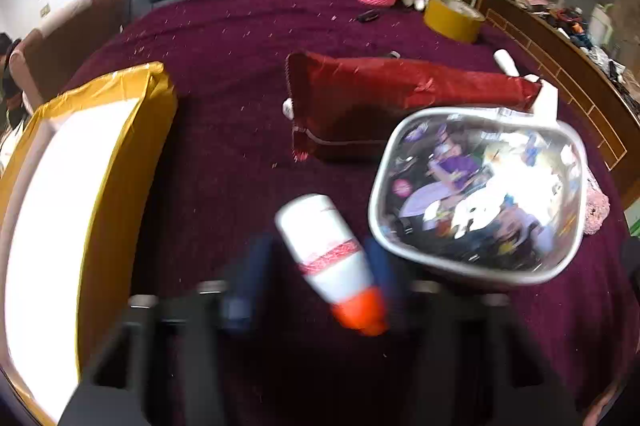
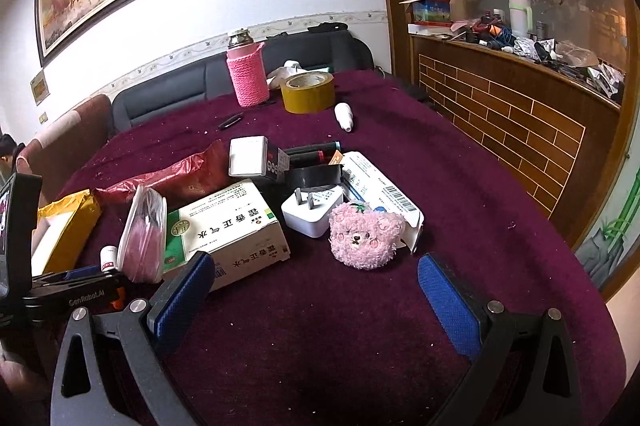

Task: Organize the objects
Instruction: 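Grasp the clear cartoon pouch with the right tool while the left tool holds the white orange-capped bottle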

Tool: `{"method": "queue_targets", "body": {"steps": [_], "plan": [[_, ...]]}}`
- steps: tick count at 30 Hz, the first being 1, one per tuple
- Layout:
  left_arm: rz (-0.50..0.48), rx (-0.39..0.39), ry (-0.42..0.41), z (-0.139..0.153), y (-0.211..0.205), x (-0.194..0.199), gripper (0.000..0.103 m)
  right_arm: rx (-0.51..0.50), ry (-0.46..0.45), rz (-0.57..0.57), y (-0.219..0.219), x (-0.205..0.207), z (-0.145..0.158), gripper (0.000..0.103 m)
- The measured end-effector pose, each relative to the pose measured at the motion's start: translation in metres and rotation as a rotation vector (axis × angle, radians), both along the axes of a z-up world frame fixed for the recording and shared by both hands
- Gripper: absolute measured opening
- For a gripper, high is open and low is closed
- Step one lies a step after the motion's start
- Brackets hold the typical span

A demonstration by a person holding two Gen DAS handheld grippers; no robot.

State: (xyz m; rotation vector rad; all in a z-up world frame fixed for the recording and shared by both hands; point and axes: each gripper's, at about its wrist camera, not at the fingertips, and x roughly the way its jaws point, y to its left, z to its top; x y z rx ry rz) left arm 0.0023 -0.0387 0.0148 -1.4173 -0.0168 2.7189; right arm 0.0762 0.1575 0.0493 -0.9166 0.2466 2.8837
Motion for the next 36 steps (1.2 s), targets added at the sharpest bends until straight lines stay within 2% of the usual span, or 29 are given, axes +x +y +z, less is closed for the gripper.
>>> {"method": "queue_targets", "body": {"steps": [4, 11, 17, 22, 29, 32, 34, 36], "plan": [[-0.017, 0.103, -0.004, 0.006, -0.013, 0.010, 0.026, 0.002, -0.006, 0.001, 0.000, -0.001, 0.000, 0.103], [-0.060, 0.237, 0.094, 0.042, -0.046, 0.063, 0.026, 0.004, -0.024, 0.063, -0.005, -0.004, 0.004, 0.103], [-0.084, 0.250, 0.182, 0.069, -0.077, 0.104, 0.026, 0.068, -0.077, 0.297, -0.045, -0.006, 0.015, 0.103], [-0.099, 0.255, 0.220, 0.077, -0.092, 0.125, 0.026, 0.102, -0.106, 0.408, -0.086, -0.014, 0.022, 0.103], [-0.113, 0.256, 0.255, 0.078, -0.106, 0.139, 0.026, 0.285, -0.186, 0.457, -0.143, -0.039, 0.008, 0.103], [-0.109, 0.261, 0.254, 0.075, -0.111, 0.140, 0.026, 0.393, -0.201, 0.445, -0.161, -0.042, -0.002, 0.101], [-0.102, 0.264, 0.251, 0.073, -0.114, 0.139, 0.026, 0.443, -0.211, 0.437, -0.168, -0.041, -0.007, 0.094], [-0.095, 0.269, 0.248, 0.072, -0.118, 0.139, 0.026, 0.486, -0.227, 0.422, -0.171, -0.043, -0.011, 0.082]]}}
